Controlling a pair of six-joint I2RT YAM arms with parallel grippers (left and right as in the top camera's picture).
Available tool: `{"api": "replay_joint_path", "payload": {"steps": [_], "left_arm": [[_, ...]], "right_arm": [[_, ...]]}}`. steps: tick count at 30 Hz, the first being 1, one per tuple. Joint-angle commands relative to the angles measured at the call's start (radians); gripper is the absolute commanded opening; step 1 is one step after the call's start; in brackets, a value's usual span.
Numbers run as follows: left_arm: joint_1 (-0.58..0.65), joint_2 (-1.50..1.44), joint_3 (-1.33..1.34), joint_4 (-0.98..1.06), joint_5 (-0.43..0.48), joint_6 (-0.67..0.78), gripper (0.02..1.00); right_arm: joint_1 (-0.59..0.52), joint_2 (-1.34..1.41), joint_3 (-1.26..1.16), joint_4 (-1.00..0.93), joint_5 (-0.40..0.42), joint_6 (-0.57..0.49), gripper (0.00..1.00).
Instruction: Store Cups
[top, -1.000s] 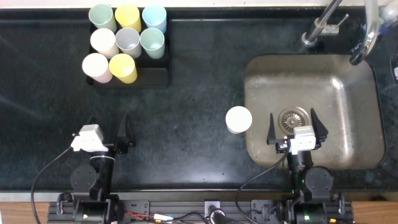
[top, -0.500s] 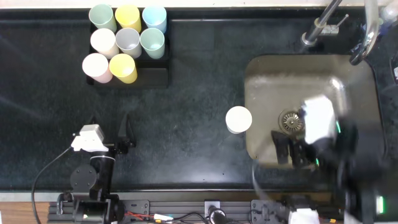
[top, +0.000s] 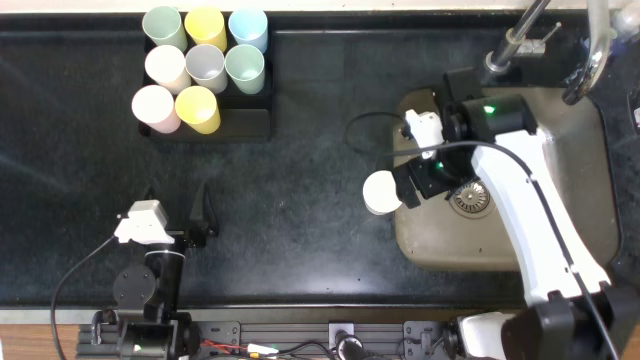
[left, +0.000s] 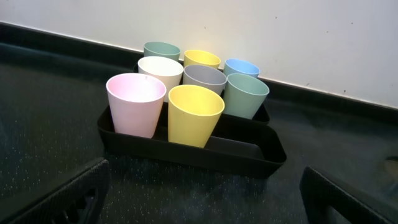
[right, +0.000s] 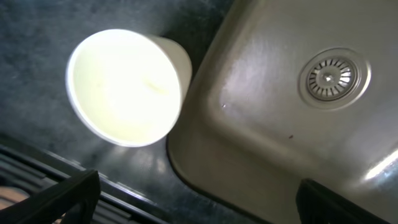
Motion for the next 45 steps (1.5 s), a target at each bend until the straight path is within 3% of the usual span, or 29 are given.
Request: {"api": "replay_joint_path", "payload": {"steps": [1, 23, 27, 29, 30, 31, 32, 39, 45], "left_arm": [[0.005, -0.01, -0.001, -0.003, 0.009, 0.022, 1.0], [0.005, -0.01, -0.001, -0.003, 0.009, 0.022, 0.998], [0.005, -0.01, -0.001, -0.003, 0.009, 0.022, 1.0], [0.005, -0.01, -0.001, -0.003, 0.009, 0.022, 1.0], [0.005, -0.01, -0.001, -0.003, 0.009, 0.022, 1.0], [0.005, -0.01, -0.001, -0.003, 0.009, 0.022, 1.0], [0.005, -0.01, -0.001, -0.003, 0.009, 0.022, 1.0], [0.005, -0.01, -0.001, -0.003, 0.009, 0.022, 1.0], [0.005, -0.01, -0.001, -0.003, 0.009, 0.022, 0.998]], "right_arm": [[0.005, 0.031, 0.004, 0.023, 0.029, -0.034, 0.998], [0.055, 0.203, 0.005, 0.129, 0.026, -0.045, 0.987], [0.056, 0.209, 0.005, 0.134, 0.026, -0.048, 0.899], [0.056, 0.209, 0.005, 0.138, 0.026, -0.048, 0.763], [0.056, 0.209, 0.005, 0.138, 0.026, -0.049, 0.518], [0.056, 0.209, 0.005, 0.141, 0.026, -0.048, 0.154], [0.058, 0.209, 0.005, 0.143, 0.024, -0.048, 0.042], [0.136, 0.209, 0.021, 0.17, 0.018, -0.04, 0.042], [0.245, 0.214, 0.349, 0.093, 0.015, 0.15, 0.045]]}}
